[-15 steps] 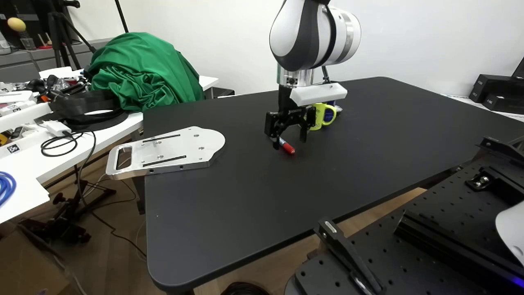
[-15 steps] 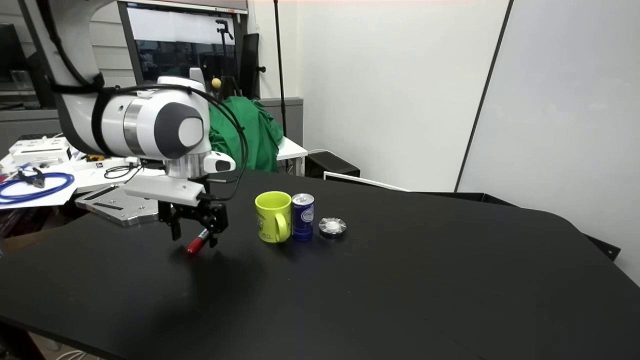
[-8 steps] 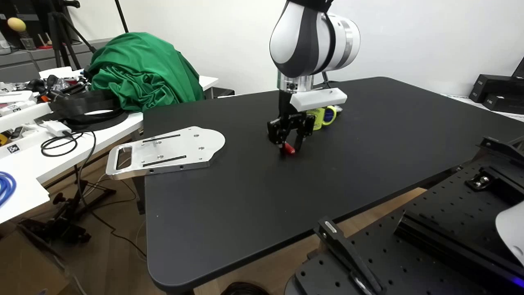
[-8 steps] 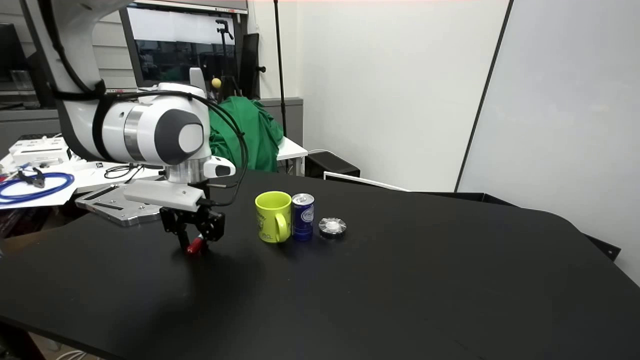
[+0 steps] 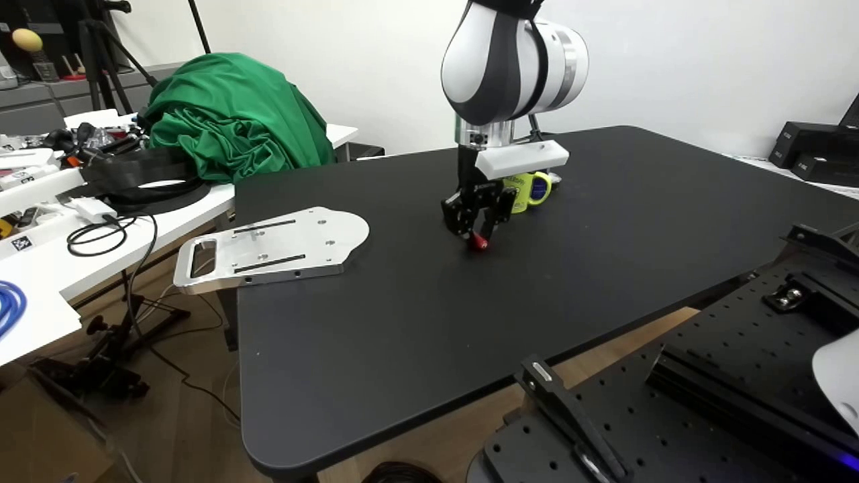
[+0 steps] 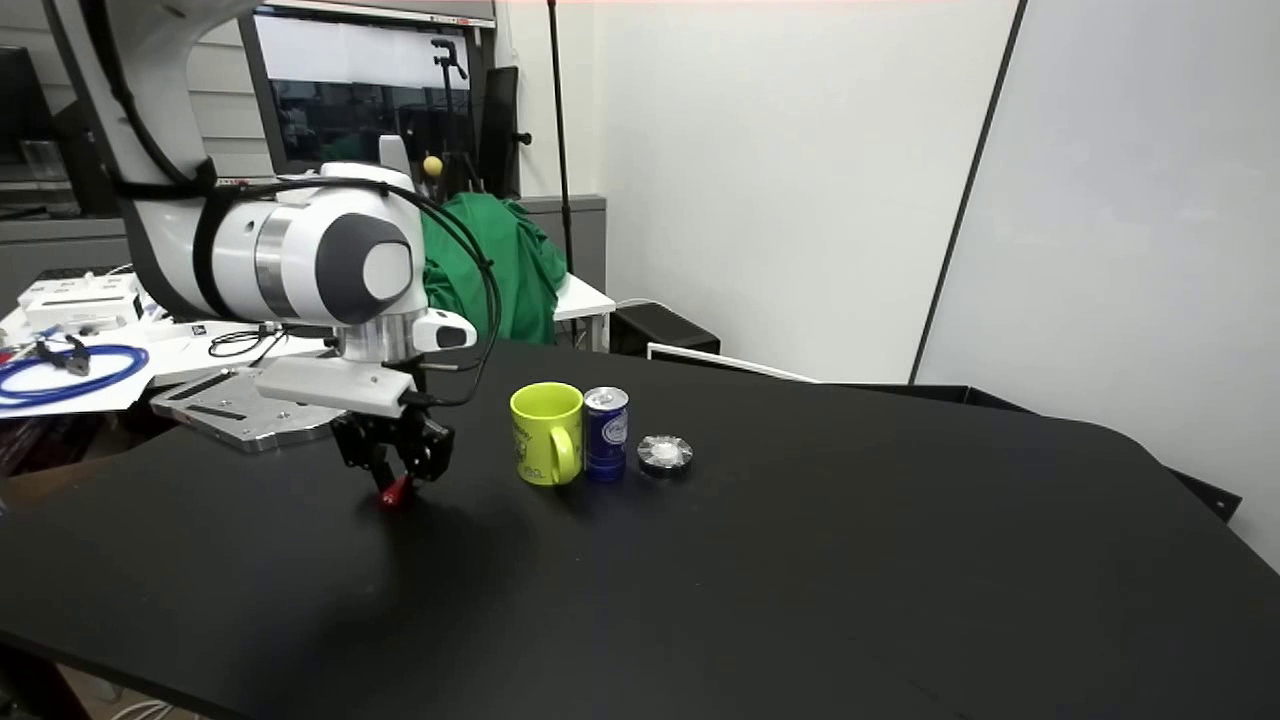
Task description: Put the marker inside the mug cup
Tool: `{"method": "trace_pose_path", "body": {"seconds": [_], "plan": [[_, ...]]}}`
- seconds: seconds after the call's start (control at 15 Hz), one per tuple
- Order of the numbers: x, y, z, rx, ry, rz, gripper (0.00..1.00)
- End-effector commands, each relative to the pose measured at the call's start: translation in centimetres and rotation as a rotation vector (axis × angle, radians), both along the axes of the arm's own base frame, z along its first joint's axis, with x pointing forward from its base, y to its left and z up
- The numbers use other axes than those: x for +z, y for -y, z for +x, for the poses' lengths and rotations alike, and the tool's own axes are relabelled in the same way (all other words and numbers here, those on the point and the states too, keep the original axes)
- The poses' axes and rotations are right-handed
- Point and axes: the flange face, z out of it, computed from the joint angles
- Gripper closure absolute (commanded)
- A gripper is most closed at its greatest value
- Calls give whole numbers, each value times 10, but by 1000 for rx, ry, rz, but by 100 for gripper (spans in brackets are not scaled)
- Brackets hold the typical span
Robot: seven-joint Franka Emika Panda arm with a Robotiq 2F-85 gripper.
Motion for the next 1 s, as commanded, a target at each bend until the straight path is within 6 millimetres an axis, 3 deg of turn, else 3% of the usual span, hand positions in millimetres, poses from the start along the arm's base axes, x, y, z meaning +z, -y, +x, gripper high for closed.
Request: {"method": "trace_pose_path", "body": {"seconds": [0.0,0.27,0.53,0.73,0.93], "plan": [[24,6,14,-51,-25,-28,94],[81,21,33,-126,-73,-16,94],[164,52,46,-266,-167,37,94],[217,95,52,-396,-236,77,94],[247,140,52,-534,-265,112,94]]}}
